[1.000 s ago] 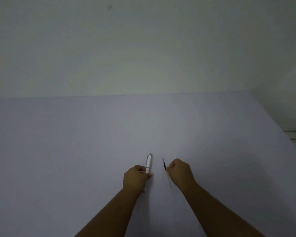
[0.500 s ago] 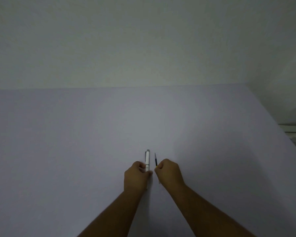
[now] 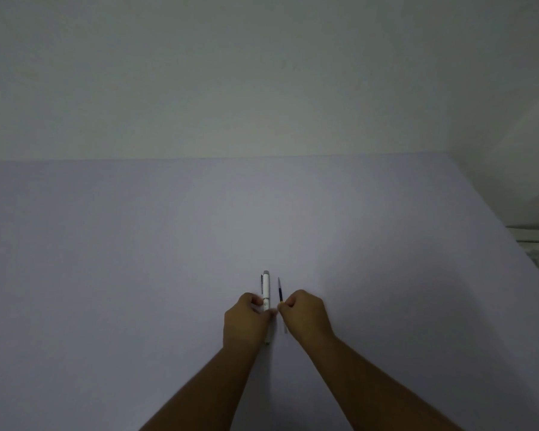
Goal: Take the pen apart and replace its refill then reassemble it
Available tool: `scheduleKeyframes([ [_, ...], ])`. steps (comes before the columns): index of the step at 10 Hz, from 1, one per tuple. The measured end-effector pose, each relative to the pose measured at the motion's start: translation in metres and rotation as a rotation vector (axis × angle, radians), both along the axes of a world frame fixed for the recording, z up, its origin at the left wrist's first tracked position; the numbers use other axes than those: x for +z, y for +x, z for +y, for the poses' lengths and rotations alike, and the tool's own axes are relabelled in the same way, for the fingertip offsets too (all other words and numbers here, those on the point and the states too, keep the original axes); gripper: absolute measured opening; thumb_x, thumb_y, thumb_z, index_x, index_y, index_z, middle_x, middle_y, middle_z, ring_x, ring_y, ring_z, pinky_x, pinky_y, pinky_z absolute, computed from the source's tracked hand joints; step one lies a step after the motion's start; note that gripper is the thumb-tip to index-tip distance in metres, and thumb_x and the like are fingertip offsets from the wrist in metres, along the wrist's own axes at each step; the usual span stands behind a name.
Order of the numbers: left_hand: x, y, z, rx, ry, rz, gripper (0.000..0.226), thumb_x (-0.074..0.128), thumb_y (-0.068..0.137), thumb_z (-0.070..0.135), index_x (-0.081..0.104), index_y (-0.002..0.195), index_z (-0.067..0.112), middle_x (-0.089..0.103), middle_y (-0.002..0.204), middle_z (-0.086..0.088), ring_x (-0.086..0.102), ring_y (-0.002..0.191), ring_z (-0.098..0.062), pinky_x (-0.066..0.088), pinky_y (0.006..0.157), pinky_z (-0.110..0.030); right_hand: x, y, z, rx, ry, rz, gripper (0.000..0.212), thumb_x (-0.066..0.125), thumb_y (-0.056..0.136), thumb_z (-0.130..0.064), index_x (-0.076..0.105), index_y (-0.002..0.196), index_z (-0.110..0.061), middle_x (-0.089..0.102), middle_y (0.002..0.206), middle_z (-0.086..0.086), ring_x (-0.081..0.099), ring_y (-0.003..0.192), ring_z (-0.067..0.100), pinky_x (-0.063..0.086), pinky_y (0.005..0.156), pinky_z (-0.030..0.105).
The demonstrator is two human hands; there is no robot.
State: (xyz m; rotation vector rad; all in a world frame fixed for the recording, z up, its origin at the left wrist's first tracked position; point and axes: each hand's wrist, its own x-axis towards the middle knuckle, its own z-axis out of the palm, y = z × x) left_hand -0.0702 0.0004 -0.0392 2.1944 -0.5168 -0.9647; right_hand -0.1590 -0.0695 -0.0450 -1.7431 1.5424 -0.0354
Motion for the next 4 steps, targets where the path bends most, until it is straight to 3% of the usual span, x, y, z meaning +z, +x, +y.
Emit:
scheduleKeyframes([
  [2, -0.001, 0.001, 0.0, 0.013, -0.005, 0.019, 0.03, 0.072, 0.082, 0.029, 0.061, 0.104, 0.012, 0.061, 0.09, -0.001, 0.057, 0.08, -0.013, 0.033, 0.053, -0.007, -0.001, -0.001, 0.0, 0.007, -0.007, -0.009, 0.023, 0.058, 0.086, -0.028, 0.068, 0.088, -0.007, 0.073, 0.097, 0.014, 0.068, 0.094, 0.029, 0.054, 0.083, 0.035],
  [4, 0.007, 0.006, 0.002, -0.022, 0.03, -0.013, 0.023, 0.068, 0.084, 0.034, 0.054, 0.092, 0.017, 0.057, 0.081, 0.004, 0.051, 0.069, -0.007, 0.032, 0.053, -0.011, 0.004, 0.0, 0.001, -0.008, -0.03, -0.014, 0.028, 0.055, 0.089, -0.034, 0.062, 0.085, -0.008, 0.071, 0.095, 0.014, 0.066, 0.092, 0.03, 0.053, 0.08, 0.036],
])
